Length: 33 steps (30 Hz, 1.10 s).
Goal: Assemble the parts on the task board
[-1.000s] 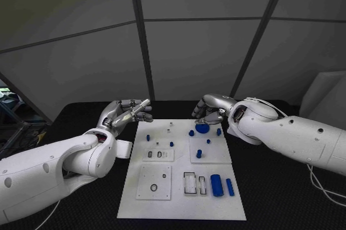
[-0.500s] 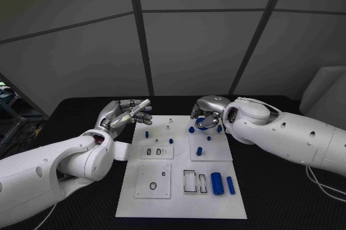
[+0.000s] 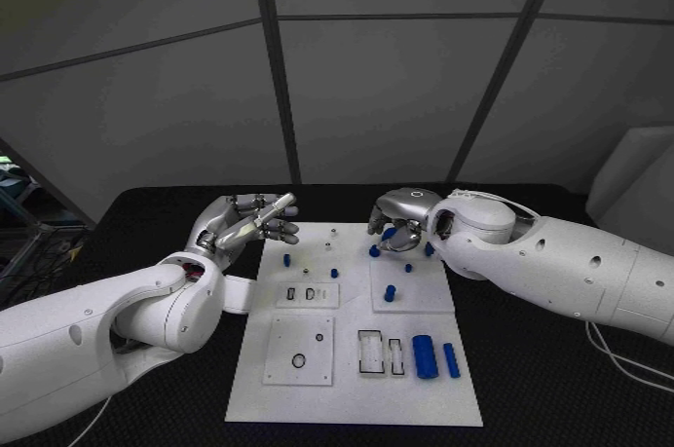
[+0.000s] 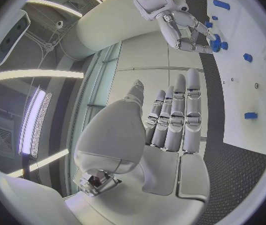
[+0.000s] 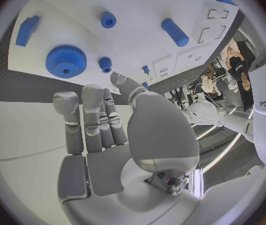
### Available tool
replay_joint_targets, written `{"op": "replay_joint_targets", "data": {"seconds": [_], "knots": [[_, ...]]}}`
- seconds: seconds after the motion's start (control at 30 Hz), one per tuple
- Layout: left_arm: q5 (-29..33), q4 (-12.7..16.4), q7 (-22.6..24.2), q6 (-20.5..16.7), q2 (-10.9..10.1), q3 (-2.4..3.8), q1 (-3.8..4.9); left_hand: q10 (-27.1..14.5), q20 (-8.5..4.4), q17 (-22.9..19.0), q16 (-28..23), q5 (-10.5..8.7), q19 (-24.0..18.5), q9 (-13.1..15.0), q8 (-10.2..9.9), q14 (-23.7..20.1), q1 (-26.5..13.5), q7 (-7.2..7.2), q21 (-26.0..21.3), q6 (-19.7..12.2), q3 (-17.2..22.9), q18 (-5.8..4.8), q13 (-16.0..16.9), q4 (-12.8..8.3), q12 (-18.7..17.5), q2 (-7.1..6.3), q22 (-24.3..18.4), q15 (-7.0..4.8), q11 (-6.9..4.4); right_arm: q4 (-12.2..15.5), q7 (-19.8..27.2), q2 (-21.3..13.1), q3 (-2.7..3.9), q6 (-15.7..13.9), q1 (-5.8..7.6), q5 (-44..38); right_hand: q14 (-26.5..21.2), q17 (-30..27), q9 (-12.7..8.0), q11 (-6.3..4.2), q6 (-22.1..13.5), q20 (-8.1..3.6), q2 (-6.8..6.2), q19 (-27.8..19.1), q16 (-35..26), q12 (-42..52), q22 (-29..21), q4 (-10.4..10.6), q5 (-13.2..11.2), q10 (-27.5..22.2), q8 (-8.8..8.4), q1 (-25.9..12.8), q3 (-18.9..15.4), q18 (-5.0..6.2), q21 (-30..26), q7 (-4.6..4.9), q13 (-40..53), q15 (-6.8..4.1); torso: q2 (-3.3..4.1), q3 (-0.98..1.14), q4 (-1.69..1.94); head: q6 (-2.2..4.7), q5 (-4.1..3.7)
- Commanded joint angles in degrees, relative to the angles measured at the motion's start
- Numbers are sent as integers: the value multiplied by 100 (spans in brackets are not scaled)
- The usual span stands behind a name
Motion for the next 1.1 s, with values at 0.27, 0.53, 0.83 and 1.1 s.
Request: {"op": "replay_joint_targets", "data": {"seconds": [0.27,0.53,0.83,1.1], "knots": [[62,-8,-20,174,-3,4,8,16,3,15,-25,7,34,-5,-34,30,-37,11,34,18,-30,-63,-10,5,-45,27,10,-3,4,-175,66,145,-113,188,14,-138,166,487,12,7,-44,2,15,250,507,43,475,65,24,33,-15,87,74,-133,322,12,0,18,19,6,-14,-32,12],[71,-40,-19,173,-9,4,9,16,3,15,-25,7,34,-5,-34,30,-37,11,34,18,-30,-63,-10,5,-45,27,10,-3,4,-223,78,188,-160,263,14,-166,173,758,14,1,-28,5,24,385,791,49,752,83,35,79,-14,101,152,-178,505,13,-3,16,33,2,-2,-37,-13],[72,-59,-38,175,-14,5,9,9,3,26,-31,6,38,-6,-45,31,-47,20,36,11,-37,-65,-12,7,-57,26,9,0,9,-263,95,217,-169,257,13,-170,145,861,25,-6,51,3,112,425,941,60,884,139,21,166,6,109,293,-195,607,38,-6,13,45,4,-6,-42,1],[73,-67,-50,176,-14,5,9,5,3,31,-34,8,41,-6,-50,33,-52,26,38,8,-39,-66,-13,8,-62,27,9,1,13,-302,88,242,-171,266,13,-169,171,1160,46,-26,205,-7,264,597,1245,95,1205,173,-241,364,43,196,547,-249,807,57,-2,-2,53,1,-3,-43,-3]]}}
